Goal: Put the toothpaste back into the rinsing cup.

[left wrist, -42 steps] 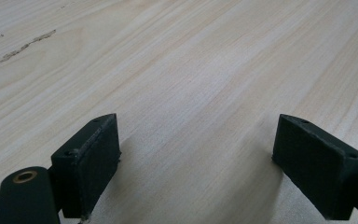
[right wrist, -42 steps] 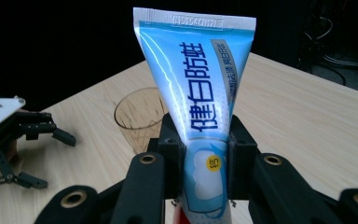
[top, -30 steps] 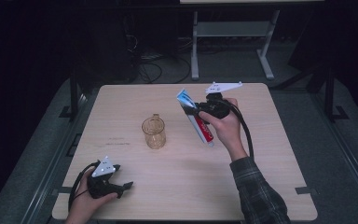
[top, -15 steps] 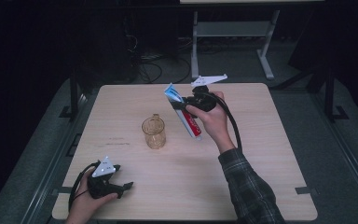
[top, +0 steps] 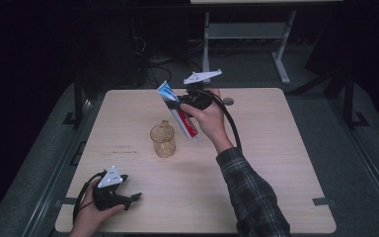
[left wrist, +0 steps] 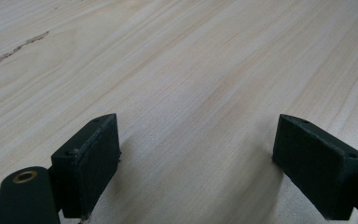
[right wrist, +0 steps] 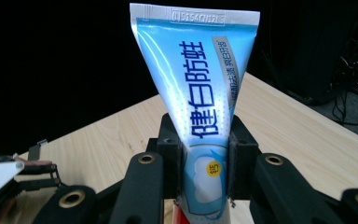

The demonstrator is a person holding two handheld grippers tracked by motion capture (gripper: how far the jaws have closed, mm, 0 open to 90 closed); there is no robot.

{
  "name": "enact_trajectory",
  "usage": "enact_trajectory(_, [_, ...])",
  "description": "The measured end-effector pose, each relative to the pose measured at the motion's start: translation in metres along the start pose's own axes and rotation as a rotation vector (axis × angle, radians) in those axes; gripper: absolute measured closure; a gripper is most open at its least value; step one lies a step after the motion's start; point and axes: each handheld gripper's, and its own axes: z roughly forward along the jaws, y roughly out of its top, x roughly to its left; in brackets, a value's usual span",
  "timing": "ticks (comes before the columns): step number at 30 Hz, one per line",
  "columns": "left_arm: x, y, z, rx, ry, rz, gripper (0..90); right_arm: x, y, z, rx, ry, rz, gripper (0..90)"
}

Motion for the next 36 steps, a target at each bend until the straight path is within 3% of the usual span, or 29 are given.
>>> enact_trajectory(20, [-0.001,0.0,0.0,0.0,-0.006,0.004,13.8,0.016,0.04,0.033,0.004,0.015,-0.052,71.0])
enact_trajectory(36, [-0.001,0.0,0.0,-0.002,-0.007,0.004,13.9,0.02,0.04,0.051,0.022,0.027,-0.057,70.5])
